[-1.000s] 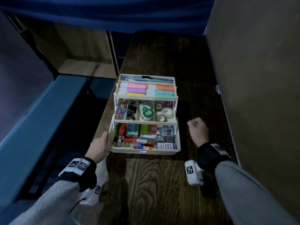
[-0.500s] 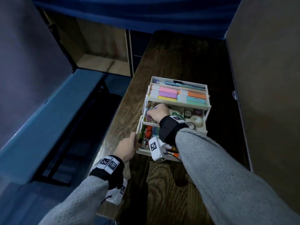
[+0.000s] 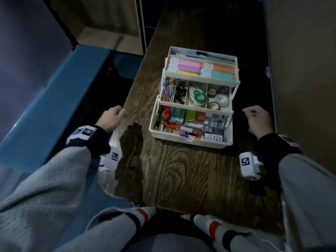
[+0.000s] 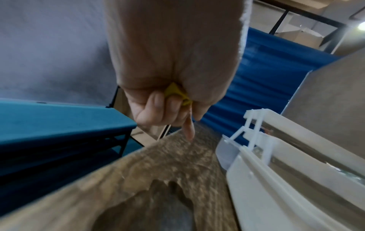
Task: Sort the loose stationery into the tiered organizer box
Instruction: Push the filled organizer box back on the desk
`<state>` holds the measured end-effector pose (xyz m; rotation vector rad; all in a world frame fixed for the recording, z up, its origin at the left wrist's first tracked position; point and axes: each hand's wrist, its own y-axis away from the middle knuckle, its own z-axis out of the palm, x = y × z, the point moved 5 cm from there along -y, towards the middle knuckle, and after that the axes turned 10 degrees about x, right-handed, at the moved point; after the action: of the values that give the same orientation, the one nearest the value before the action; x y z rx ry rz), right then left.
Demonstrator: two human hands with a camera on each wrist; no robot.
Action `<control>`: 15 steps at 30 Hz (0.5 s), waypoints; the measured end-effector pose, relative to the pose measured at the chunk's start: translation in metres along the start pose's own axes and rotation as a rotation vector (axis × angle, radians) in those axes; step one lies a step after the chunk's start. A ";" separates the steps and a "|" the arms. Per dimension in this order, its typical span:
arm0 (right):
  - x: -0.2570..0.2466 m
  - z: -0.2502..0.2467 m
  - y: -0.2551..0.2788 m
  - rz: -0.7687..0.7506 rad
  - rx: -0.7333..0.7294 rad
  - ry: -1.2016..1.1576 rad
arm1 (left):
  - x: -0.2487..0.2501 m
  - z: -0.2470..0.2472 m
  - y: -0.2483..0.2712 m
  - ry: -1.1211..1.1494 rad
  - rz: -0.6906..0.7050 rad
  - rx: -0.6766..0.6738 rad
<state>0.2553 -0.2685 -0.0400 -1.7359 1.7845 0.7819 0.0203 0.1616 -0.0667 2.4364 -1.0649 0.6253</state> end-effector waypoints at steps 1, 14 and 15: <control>0.020 -0.004 -0.002 0.045 -0.047 0.065 | -0.006 -0.006 -0.002 -0.007 -0.004 0.013; 0.044 -0.030 0.014 0.278 -0.224 -0.044 | 0.028 -0.009 -0.027 0.128 0.039 -0.029; 0.038 -0.032 0.012 0.292 -0.220 -0.076 | 0.036 -0.005 -0.029 0.134 0.040 -0.031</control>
<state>0.2426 -0.3181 -0.0445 -1.5696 1.9881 1.1889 0.0627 0.1622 -0.0481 2.3161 -1.0636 0.7680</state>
